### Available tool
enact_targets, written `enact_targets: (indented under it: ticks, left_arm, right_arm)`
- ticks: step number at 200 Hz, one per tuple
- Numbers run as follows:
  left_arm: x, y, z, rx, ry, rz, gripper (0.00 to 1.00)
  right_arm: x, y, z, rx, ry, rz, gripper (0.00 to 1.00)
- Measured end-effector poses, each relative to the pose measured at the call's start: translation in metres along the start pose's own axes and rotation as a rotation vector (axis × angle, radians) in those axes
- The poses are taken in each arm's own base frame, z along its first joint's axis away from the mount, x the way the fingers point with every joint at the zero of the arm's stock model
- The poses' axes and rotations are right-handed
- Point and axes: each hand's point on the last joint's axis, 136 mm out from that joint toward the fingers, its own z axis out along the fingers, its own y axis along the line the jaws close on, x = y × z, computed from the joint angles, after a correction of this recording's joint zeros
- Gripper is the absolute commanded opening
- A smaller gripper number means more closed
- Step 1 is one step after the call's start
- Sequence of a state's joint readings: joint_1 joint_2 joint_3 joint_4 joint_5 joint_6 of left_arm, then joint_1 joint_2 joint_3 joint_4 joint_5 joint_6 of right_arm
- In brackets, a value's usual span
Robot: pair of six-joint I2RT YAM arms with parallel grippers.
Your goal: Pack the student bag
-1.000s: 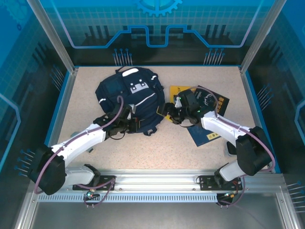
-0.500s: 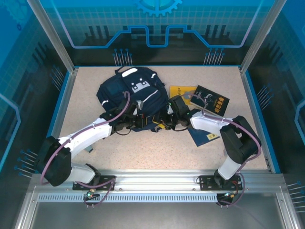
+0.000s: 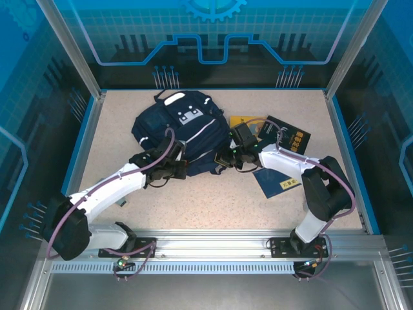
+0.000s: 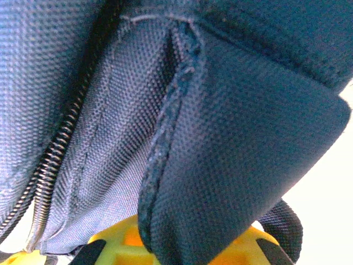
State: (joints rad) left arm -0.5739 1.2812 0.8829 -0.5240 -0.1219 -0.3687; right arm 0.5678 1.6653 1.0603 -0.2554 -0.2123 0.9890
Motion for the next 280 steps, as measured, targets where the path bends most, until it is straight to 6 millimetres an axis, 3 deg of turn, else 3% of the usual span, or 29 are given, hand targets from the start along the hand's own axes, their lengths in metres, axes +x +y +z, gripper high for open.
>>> enact_targets:
  ticks: [54,128,229,245,260,280]
  left_arm:
    - [0.006,0.033,0.002,-0.093,0.017,-0.050,0.00]
    - [-0.012,0.090,0.001,-0.177,-0.025,-0.218,0.00]
    - [-0.020,0.148,0.031,-0.187,0.000,-0.417,0.00]
    - [-0.019,0.157,0.036,-0.199,0.019,-0.441,0.09]
    - [-0.023,0.163,0.034,-0.219,0.019,-0.462,0.31]
    - [-0.036,0.179,0.017,-0.276,-0.050,-0.512,0.52]
  right_arm:
    - [-0.003,-0.008,-0.001,0.032,-0.009,-0.010,0.03]
    - [-0.003,-0.007,-0.002,0.029,-0.011,-0.025,0.02]
    - [-0.003,-0.001,-0.001,0.002,-0.006,-0.065,0.02]
    - [0.000,0.003,0.005,-0.018,0.007,-0.075,0.03]
    - [0.008,0.008,0.013,-0.024,0.029,-0.087,0.08]
    - [0.017,0.011,0.023,-0.012,0.056,-0.099,0.20]
